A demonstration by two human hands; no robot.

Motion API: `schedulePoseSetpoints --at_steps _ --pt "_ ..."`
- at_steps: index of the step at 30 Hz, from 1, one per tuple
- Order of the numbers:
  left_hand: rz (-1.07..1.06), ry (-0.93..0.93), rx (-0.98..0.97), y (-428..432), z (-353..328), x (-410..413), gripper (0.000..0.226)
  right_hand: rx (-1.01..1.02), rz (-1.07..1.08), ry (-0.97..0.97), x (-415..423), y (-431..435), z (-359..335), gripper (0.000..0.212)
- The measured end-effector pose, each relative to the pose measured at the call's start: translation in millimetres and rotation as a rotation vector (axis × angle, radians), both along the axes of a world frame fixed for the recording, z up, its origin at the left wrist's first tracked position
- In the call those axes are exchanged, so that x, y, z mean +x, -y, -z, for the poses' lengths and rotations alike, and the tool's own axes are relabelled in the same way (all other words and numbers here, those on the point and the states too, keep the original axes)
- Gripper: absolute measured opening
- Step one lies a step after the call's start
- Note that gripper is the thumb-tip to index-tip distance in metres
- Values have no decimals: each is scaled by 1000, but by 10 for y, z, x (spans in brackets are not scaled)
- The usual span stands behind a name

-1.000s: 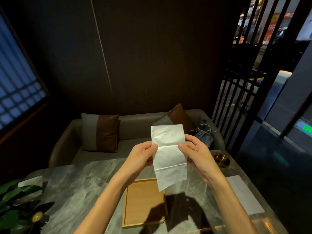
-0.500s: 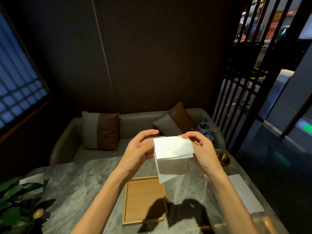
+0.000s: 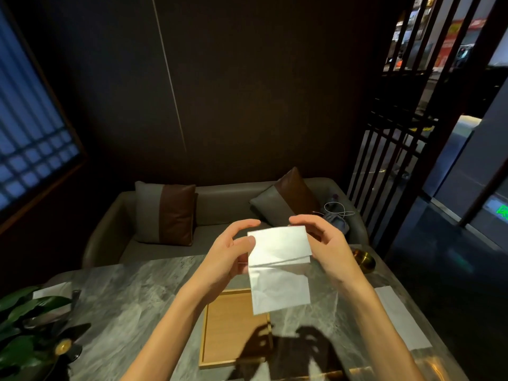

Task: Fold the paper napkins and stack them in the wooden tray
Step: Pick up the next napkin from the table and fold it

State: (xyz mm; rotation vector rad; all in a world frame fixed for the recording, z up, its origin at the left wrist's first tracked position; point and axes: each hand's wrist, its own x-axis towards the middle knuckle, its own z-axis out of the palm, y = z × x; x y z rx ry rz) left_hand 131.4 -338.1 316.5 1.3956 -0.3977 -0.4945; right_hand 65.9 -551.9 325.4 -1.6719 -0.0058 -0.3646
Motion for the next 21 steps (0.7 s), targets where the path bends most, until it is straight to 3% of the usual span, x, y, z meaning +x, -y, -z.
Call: schedulePoseSetpoints --at_steps 5,10,12,15,18,21 --pt "106 -112 -47 -62 63 -11 46 111 95 -318 13 -112 177 34" --pt "214 -84 88 -83 171 -54 59 355 181 -570 9 -221 365 42" --pt "221 -34 136 -66 218 -80 48 251 204 -610 -16 -213 414 29" --pt "85 58 208 -13 224 -116 30 133 188 -618 -54 -230 340 29" --pt "-89 -39 185 30 240 -89 33 8 184 -591 -19 -229 346 37" --pt "-125 -139 134 67 268 -101 28 -138 136 -502 -75 -227 305 32"
